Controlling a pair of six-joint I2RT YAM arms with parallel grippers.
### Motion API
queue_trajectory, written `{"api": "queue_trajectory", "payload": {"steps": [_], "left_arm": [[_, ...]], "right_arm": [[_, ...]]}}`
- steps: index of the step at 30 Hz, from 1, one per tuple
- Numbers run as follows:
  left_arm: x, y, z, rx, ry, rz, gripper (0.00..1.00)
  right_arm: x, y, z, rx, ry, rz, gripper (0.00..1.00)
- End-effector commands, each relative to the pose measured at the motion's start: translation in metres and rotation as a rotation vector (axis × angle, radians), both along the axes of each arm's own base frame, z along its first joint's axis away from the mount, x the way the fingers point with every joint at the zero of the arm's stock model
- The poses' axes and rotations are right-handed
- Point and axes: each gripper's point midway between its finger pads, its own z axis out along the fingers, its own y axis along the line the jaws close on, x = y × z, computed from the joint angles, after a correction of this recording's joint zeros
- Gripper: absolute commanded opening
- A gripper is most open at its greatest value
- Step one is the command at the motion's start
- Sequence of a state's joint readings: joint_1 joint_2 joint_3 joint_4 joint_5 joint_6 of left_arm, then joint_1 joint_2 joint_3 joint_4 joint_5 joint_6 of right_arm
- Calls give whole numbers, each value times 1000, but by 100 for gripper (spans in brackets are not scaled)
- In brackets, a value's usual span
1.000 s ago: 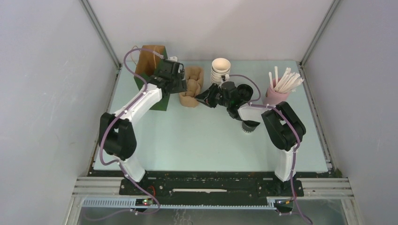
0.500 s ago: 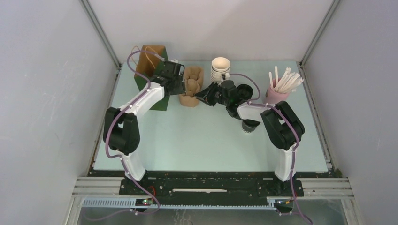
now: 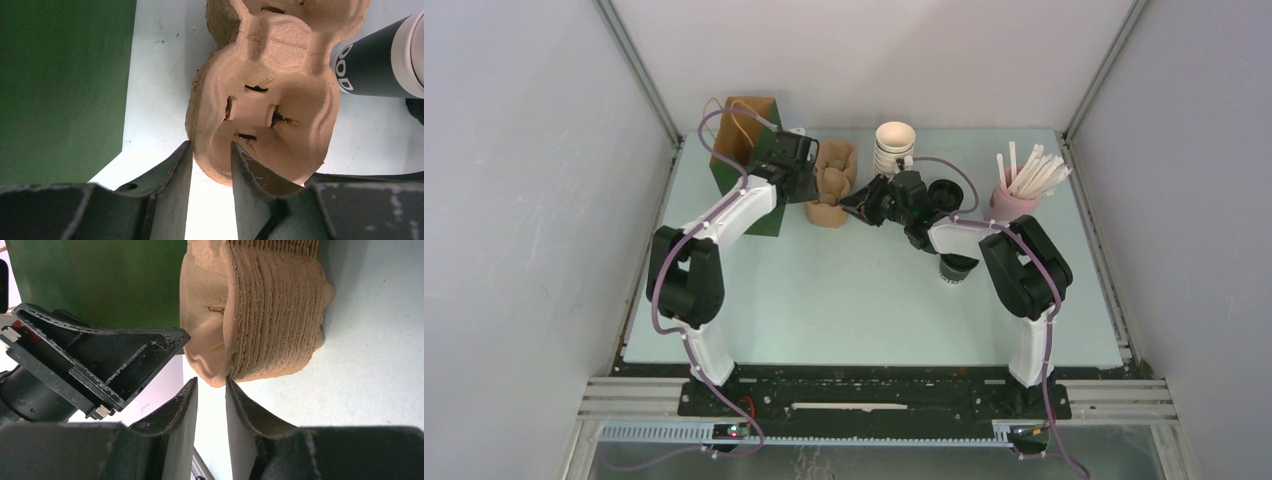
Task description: Pack the takeout coffee
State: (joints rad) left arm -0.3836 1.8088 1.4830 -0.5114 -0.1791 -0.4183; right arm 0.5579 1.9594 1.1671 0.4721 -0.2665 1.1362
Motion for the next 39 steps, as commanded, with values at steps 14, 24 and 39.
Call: {"api": "queue_trajectory", "payload": {"steps": [14, 24, 39], "left_arm": [[-10, -14, -13, -18, 16, -27, 27], [-26, -11, -12, -25, 23, -36, 3], [-67, -14, 1, -184, 16, -12, 0]], "right_arm": [[14, -11, 13, -33, -29, -71, 38], [12, -11, 27, -9, -51, -56, 37], [-16, -35, 51, 19, -88, -40, 43]]}}
